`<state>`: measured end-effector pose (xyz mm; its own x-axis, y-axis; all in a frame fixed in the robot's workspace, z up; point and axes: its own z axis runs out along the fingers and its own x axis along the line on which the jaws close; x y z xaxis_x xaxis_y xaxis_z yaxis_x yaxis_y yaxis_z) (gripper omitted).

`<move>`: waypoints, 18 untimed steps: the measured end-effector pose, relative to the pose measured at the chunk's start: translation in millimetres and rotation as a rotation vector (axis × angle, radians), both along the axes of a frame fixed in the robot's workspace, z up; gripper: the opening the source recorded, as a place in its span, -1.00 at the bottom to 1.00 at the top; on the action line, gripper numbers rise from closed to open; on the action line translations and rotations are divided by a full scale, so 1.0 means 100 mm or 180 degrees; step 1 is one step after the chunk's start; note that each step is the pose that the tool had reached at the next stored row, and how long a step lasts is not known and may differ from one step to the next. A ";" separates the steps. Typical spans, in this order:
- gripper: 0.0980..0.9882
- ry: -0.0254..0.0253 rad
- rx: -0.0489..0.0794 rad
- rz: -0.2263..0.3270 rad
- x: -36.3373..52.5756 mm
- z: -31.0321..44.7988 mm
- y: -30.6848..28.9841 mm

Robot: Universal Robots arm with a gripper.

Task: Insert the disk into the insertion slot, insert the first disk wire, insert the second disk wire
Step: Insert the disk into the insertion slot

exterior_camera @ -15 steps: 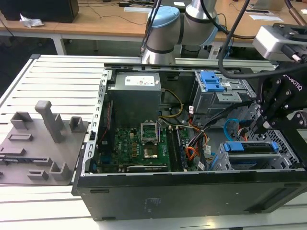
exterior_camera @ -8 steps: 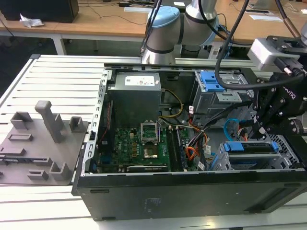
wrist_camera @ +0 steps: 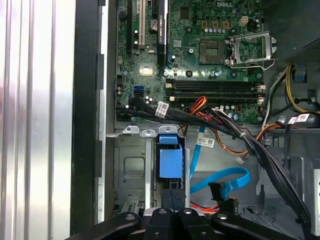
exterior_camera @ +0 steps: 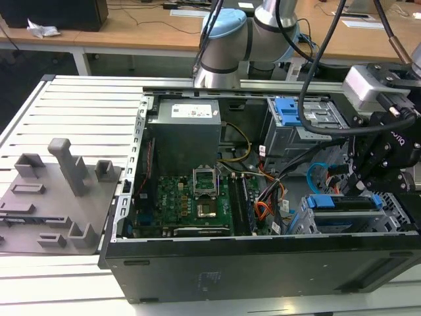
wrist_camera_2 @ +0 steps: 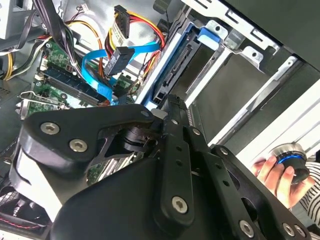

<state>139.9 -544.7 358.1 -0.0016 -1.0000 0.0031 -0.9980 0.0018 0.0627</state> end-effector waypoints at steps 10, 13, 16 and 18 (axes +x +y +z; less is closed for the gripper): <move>-0.98 0.0000 0.0000 0.0000 0.000 -0.062 0.000; -0.98 0.0000 0.0000 0.0000 0.000 -0.064 0.000; -0.98 0.0000 0.0000 0.0000 0.000 -0.064 0.000; -0.98 0.0000 0.0000 0.0000 0.000 -0.065 0.000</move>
